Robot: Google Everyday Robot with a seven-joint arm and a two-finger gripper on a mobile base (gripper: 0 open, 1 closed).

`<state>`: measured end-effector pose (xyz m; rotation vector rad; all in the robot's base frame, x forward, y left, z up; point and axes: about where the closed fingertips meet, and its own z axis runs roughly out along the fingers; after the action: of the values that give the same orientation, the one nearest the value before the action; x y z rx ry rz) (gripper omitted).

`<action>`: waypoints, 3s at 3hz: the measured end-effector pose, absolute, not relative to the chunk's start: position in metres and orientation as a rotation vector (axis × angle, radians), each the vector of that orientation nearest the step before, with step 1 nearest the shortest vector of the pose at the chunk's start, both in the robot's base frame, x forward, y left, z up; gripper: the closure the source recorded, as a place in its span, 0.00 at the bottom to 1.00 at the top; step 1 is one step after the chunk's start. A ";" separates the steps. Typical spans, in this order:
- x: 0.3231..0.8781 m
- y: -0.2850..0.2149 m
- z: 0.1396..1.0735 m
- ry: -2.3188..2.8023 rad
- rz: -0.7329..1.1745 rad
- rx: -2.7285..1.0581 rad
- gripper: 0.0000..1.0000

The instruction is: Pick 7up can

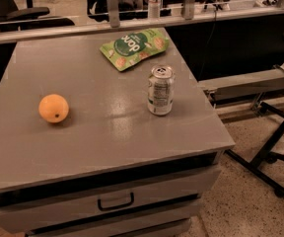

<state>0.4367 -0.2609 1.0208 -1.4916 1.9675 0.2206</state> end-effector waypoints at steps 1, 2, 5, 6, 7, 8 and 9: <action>0.444 -0.257 1.012 1.973 0.252 -1.432 0.00; 0.458 -0.240 0.991 1.968 0.349 -1.339 0.00; 0.488 -0.204 0.973 1.822 0.466 -1.156 0.00; 0.497 -0.190 0.963 1.795 0.497 -1.161 0.00; 0.509 -0.167 0.948 1.753 0.545 -1.166 0.00; 0.521 -0.147 0.935 1.713 0.574 -1.162 0.00; 0.529 -0.134 0.923 1.691 0.587 -1.134 0.00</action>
Offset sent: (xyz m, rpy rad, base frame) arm 0.0449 0.0428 -0.0616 0.3150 0.0605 -0.1204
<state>0.5293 -0.1338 0.9227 -1.1339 1.6910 0.5868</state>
